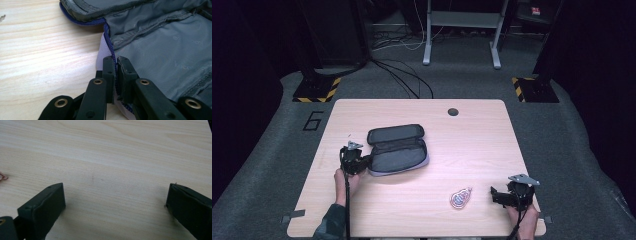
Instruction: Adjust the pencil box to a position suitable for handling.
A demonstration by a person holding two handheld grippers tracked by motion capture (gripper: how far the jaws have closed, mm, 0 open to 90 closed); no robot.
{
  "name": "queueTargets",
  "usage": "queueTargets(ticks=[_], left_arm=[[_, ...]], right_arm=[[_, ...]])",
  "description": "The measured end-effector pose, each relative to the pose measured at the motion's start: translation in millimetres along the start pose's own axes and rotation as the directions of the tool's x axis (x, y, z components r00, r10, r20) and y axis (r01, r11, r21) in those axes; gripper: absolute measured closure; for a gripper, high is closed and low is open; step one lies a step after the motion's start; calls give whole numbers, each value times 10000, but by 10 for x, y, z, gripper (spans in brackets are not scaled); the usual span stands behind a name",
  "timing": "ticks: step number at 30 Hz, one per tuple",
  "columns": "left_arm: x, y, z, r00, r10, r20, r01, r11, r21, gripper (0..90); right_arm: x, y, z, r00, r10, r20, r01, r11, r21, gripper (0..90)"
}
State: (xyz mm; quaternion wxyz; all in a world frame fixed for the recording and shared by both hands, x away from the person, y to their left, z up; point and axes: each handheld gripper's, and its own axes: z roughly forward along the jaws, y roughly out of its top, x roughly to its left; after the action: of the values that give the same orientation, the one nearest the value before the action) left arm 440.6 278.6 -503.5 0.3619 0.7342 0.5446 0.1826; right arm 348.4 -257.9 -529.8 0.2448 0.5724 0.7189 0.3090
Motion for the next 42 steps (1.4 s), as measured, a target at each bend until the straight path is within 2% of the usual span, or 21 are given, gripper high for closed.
queueTargets(ticks=[6, 7, 14, 15, 19, 21, 22, 24, 25, 26, 27, 28, 32, 33, 37, 38, 39, 41, 42], left_arm=[[-54, 15, 31, 9998, 192, 106, -192, 9998, -35, 850], [-57, 20, 30, 9994, 329, 144, -330, 9994, 44, 850], [-101, 36, 59, 9984, 493, 286, -495, 9988, 53, 852], [-102, 43, 53, 9976, 627, 302, -633, 9978, 205, 852], [-147, 49, 83, 9976, 615, 331, -617, 9981, 41, 853], [-156, 59, 83, 9963, 745, 434, -754, 9970, 196, 853], [-172, 59, 97, 9967, 687, 439, -691, 9976, 69, 853], [-180, 64, 99, 9955, 834, 453, -842, 9963, 154, 854], [-200, 63, 113, 9965, 716, 442, -717, 9974, 11, 854], [-198, 72, 107, 9947, 900, 496, -909, 9957, 168, 854], [-206, 75, 113, 9941, 946, 524, -953, 9954, 127, 855], [-220, 73, 121, 9950, 834, 544, -838, 9965, 62, 854], [-252, 81, 143, 9943, 879, 611, -883, 9961, 38, 856], [-249, 89, 140, 9915, 1135, 630, -1148, 9933, 169, 856], [-301, 94, 173, 9934, 954, 643, -955, 9954, -13, 856], [-307, 101, 172, 9921, 1059, 677, -1069, 9942, 105, 856], [-318, 99, 188, 9922, 1065, 649, -1065, 9943, -37, 856], [-339, 108, 198, 9910, 1182, 624, -1184, 9930, -8, 856], [-356, 110, 210, 9922, 1070, 635, -1065, 9943, -104, 856]], right_arm=[[0, 0, 1, 10000, 0, -1, 0, 10000, -9, 17], [0, 0, 0, 10000, -3, 0, 3, 10000, 0, 17], [0, 0, 1, 10000, -1, 1, 1, 10000, -11, 17], [0, 0, 1, 10000, -1, 1, 1, 10000, -11, 17], [0, 0, 1, 10000, -1, -1, 1, 10000, -13, 17], [0, 0, 0, 10000, -3, 2, 3, 10000, -3, 17], [0, 0, 0, 10000, -2, 2, 2, 10000, -5, 17], [0, 0, 1, 10000, -2, 3, 2, 10000, -9, 17], [0, 0, 0, 10000, -4, 0, 4, 10000, -6, 18], [0, 0, 1, 10000, -4, -1, 4, 10000, -12, 17], [0, 0, 1, 10000, -1, 0, 1, 10000, -16, 17], [0, 0, 1, 10000, -2, 1, 2, 10000, -12, 17], [0, 0, 1, 10000, -2, 0, 2, 10000, -14, 17], [0, 0, 1, 10000, -1, 3, 1, 10000, -15, 17], [0, 0, 1, 10000, 0, 2, 0, 10000, -8, 17], [0, 0, 1, 10000, 2, 3, -2, 10000, -14, 17], [0, 0, 1, 10000, -3, 1, 3, 10000, -12, 17], [0, 0, 1, 10000, 1, 1, -1, 10000, -14, 17], [0, 0, 1, 10000, -2, 1, 2, 10000, -17, 17]])
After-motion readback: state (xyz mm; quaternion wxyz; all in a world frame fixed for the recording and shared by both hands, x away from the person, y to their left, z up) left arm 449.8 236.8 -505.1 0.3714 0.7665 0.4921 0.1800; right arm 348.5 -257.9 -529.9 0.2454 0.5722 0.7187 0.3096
